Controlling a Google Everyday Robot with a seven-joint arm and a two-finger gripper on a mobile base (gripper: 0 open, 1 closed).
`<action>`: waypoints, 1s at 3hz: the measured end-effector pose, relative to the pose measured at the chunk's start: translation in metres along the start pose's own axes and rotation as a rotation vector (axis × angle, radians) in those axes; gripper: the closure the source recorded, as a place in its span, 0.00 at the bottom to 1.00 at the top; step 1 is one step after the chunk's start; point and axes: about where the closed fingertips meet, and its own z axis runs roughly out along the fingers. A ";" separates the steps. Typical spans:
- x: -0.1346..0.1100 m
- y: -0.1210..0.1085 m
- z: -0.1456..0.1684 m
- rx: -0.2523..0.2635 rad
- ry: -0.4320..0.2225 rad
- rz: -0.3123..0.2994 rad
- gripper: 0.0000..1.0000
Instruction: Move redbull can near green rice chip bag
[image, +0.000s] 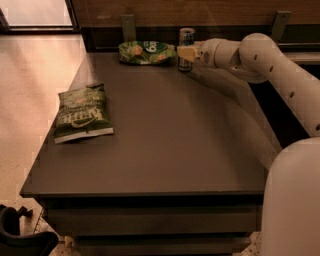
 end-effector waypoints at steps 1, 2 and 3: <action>0.001 0.002 0.002 -0.004 0.001 0.001 0.05; 0.001 0.004 0.004 -0.007 0.001 0.001 0.00; 0.001 0.004 0.004 -0.007 0.001 0.001 0.00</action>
Offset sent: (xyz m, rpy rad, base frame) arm 0.0003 0.0027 -0.0010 0.0006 0.0014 0.0034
